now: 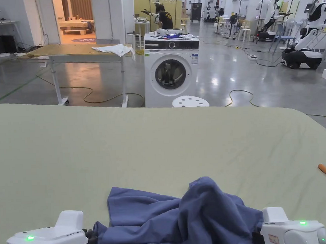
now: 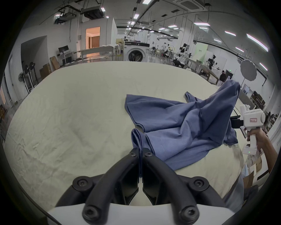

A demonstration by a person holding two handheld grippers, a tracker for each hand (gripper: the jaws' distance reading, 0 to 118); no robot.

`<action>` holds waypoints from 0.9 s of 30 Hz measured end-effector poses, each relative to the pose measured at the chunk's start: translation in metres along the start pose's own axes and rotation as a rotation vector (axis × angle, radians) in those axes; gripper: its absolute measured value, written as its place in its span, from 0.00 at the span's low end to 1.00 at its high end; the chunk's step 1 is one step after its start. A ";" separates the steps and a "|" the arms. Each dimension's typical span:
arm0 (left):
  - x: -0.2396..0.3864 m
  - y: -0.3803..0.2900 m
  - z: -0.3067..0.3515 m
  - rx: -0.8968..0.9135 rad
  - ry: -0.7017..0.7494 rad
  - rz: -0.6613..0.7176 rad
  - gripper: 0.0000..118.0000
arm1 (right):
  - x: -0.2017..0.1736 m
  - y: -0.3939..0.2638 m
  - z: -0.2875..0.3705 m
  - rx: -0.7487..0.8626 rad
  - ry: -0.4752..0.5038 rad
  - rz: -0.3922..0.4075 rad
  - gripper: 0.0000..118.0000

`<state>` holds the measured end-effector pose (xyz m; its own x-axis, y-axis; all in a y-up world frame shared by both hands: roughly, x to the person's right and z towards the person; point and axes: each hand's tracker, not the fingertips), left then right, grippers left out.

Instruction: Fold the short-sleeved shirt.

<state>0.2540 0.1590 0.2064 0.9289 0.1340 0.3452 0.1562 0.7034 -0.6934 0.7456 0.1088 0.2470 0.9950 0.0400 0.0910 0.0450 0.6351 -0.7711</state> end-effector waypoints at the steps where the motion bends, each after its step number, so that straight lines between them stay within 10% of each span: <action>1: -0.002 0.001 0.003 0.015 0.004 -0.003 0.00 | -0.001 0.002 0.003 -0.001 -0.003 0.000 0.03; 27: -0.068 0.226 0.168 0.521 0.264 0.043 0.00 | -0.018 0.210 0.219 0.669 -0.106 0.020 0.02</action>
<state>0.1696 0.4264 0.1323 0.9934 0.0387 0.1080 -0.0073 0.9607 -0.2774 0.7181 0.4099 0.2216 0.9795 0.1101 0.1686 -0.0714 0.9728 -0.2203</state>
